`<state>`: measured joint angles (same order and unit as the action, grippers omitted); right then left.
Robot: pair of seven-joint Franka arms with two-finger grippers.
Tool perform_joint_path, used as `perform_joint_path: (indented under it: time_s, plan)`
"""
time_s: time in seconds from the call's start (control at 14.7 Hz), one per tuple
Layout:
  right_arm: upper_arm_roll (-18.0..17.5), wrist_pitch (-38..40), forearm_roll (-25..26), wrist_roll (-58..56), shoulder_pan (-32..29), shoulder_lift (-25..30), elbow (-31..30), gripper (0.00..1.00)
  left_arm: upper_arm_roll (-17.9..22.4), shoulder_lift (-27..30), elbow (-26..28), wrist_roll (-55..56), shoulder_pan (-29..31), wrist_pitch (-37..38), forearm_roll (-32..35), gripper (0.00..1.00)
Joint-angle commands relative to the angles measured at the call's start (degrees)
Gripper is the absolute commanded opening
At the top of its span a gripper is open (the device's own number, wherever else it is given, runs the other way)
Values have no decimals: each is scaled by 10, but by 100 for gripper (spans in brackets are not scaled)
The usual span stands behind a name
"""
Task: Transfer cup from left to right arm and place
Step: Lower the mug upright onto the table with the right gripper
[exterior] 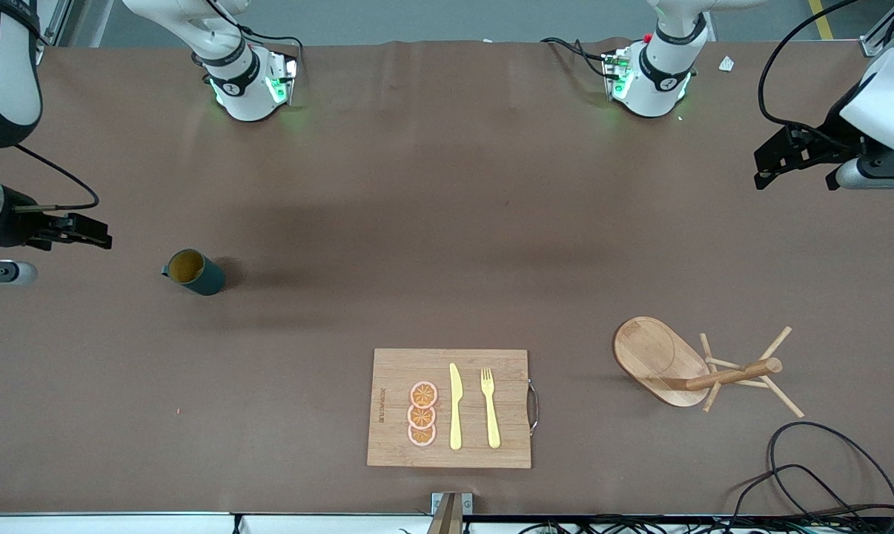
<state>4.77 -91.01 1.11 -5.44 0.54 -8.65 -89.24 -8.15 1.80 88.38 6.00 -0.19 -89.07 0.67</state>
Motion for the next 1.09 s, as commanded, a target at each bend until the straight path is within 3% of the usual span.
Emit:
perform_joint_path:
  time_s: [0.0, 0.41, 1.02]
  plan:
    - [-20, 20, 6, -12, -27, 15, 13, 100, 0, -8, -17, 2, 3, 11, 0, 100]
    - [-20, 43, 5, 51, -21, 36, 25, 100, 1, -7, -18, 1, 7, 11, 0, 100]
    - [-18, 63, 0, 17, -27, 31, 75, 100, 1, -8, -18, 1, 5, 10, 3, 100]
